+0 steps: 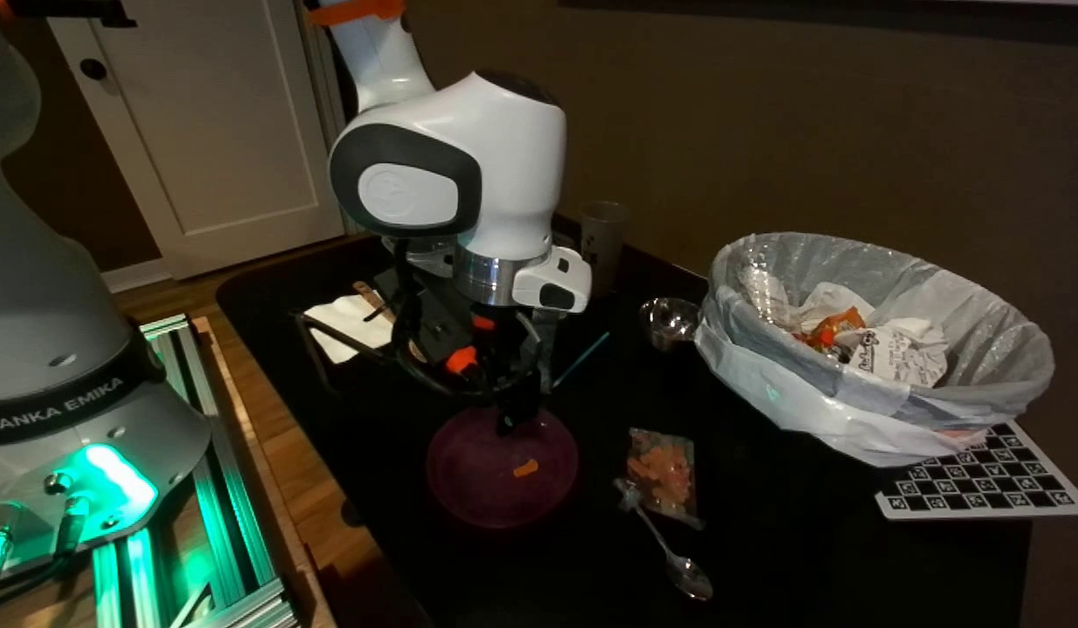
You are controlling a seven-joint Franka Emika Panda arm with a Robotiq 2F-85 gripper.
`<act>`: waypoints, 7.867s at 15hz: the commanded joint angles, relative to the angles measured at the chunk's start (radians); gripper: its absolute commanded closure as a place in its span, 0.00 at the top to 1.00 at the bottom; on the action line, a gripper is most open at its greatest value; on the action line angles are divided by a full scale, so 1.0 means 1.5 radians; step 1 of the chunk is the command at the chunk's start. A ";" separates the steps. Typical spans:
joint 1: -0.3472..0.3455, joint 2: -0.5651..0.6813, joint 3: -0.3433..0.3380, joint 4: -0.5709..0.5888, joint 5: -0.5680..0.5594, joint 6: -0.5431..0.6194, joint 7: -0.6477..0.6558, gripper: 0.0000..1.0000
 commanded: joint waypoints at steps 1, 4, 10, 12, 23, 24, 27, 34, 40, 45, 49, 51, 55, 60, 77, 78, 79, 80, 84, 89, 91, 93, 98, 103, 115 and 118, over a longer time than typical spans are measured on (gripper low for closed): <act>-0.026 0.050 0.020 0.000 -0.009 0.072 -0.009 1.00; -0.009 0.091 -0.005 0.000 -0.014 0.125 0.011 1.00; -0.030 0.149 0.009 -0.001 0.010 0.191 0.007 1.00; -0.037 0.158 0.015 0.001 0.014 0.203 0.010 1.00; -0.130 0.206 0.099 0.034 0.016 0.260 0.011 1.00; -0.135 0.212 0.103 0.038 0.015 0.263 0.012 0.99; -0.164 0.223 0.114 0.047 -0.054 0.270 0.069 0.93; -0.190 0.235 0.126 0.062 -0.098 0.276 0.120 0.72; -0.196 0.238 0.129 0.067 -0.108 0.280 0.133 0.40; -0.196 0.240 0.129 0.067 -0.114 0.294 0.144 0.41; -0.195 0.241 0.129 0.067 -0.117 0.296 0.146 0.27; -0.197 0.242 0.130 0.067 -0.117 0.296 0.147 0.27; -0.199 0.241 0.131 0.067 -0.119 0.296 0.149 0.19; -0.205 0.239 0.135 0.066 -0.121 0.296 0.150 0.20; -0.238 0.223 0.152 0.059 -0.127 0.293 0.150 0.11; -0.238 0.220 0.151 0.058 -0.127 0.294 0.150 0.12; -0.238 0.217 0.149 0.057 -0.127 0.294 0.150 0.11; -0.243 0.212 0.151 0.055 -0.128 0.295 0.149 0.11; -0.249 0.188 0.145 0.048 -0.132 0.305 0.151 0.06; -0.270 0.151 0.127 0.041 -0.140 0.321 0.153 0.06; -0.282 0.134 0.115 0.036 -0.141 0.327 0.154 0.08; -0.292 0.120 0.098 0.033 -0.141 0.332 0.155 0.22; -0.313 0.107 0.074 0.034 -0.114 0.334 0.135 0.65; -0.324 0.108 0.077 0.037 -0.114 0.334 0.138 0.68; -0.320 0.111 0.055 0.037 -0.112 0.337 0.135 0.31; -0.313 0.111 0.047 0.037 -0.112 0.338 0.135 0.20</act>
